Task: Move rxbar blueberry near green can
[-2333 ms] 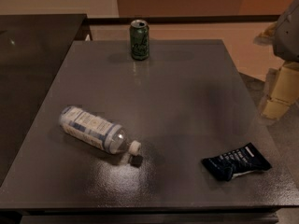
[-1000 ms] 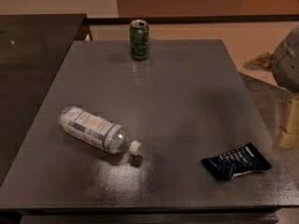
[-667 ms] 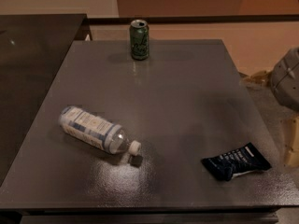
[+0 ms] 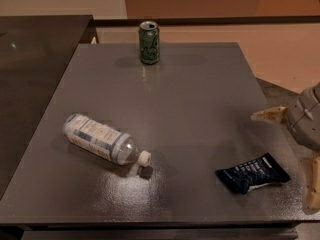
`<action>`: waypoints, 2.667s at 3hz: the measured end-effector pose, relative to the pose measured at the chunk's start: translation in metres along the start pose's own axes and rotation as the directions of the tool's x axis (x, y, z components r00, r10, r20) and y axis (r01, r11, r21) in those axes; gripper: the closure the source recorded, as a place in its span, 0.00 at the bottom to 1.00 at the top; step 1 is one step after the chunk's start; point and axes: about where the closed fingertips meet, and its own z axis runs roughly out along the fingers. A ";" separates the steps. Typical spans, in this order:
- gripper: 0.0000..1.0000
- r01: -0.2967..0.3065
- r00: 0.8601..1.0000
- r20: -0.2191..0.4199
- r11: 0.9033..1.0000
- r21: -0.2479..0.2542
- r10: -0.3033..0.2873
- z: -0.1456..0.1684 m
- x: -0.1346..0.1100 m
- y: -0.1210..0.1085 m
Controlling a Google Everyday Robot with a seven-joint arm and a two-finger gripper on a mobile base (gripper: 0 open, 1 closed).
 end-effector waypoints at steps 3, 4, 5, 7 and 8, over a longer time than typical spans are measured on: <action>0.00 0.024 0.998 0.055 0.999 -0.035 -0.022 0.038 0.000 0.017; 0.17 0.023 0.998 0.063 0.999 -0.045 -0.020 0.044 -0.002 0.016; 0.41 0.023 0.997 0.070 0.998 -0.052 -0.019 0.047 -0.003 0.015; 0.87 0.022 0.997 0.070 0.998 -0.053 -0.018 0.037 -0.005 0.014; 1.00 -0.011 0.996 0.092 0.999 -0.033 0.014 0.029 0.004 0.007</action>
Offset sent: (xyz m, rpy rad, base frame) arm -0.0213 0.0039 -0.0457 0.0624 0.0482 0.0372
